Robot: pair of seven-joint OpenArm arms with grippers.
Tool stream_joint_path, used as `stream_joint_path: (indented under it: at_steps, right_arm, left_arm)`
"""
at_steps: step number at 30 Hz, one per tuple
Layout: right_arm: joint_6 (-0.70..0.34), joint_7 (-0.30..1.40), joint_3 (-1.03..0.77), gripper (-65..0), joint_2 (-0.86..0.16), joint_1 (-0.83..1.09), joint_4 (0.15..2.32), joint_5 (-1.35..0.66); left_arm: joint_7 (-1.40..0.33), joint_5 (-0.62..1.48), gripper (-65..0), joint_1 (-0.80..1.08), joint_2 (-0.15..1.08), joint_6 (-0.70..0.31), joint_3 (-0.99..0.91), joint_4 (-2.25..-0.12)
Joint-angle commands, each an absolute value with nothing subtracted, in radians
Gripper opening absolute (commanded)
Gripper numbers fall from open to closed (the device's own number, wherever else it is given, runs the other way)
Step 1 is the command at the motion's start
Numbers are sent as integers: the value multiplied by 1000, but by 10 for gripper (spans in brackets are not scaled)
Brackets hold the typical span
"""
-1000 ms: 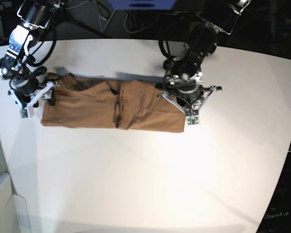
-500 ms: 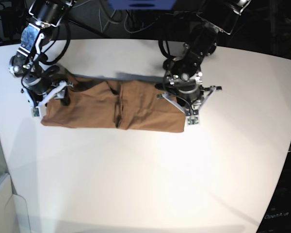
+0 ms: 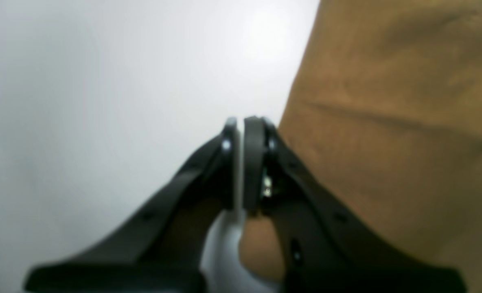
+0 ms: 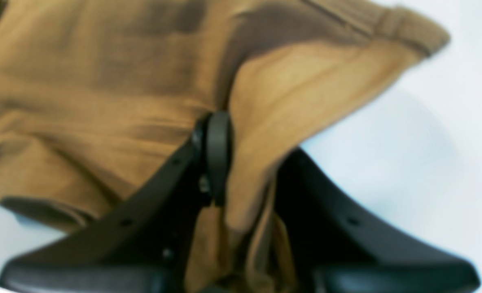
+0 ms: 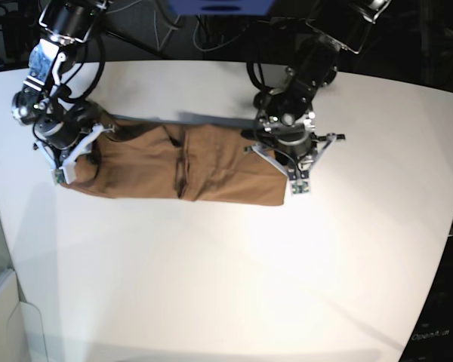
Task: Fold the T-shirt properly
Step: 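Fold the strip end with the right gripper over toward the left gripper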
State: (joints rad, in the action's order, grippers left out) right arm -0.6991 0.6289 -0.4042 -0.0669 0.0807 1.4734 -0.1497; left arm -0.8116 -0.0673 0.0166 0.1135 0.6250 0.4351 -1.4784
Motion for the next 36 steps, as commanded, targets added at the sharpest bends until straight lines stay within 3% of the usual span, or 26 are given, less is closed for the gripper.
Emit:
stream_joint_path:
  at_steps: [1,15,24,30,36]
  right_arm:
    - [-698,613,-407,-561,-81,71,1488,-157]
    - [-698,613,-191,-561,-134,79,1497,-157]
    - [-698,615,-102,-559,-165,124,1696,-147]
    - [-698,659,1,-561,-160,124,1770,38]
    - [-698,659,61,-560,-76,143,1817,166]
  left_arm:
    - [-846,-38,-624,15,110,619,437,-1481]
    - [-846,-38,-624,15,110,619,437,-1481]
    - [-846,-38,-624,13,110,619,437,-1486]
    - [-846,-38,-624,13,110,619,438,-1484]
    - [-846,-36,-624,13,110,619,438,-1491]
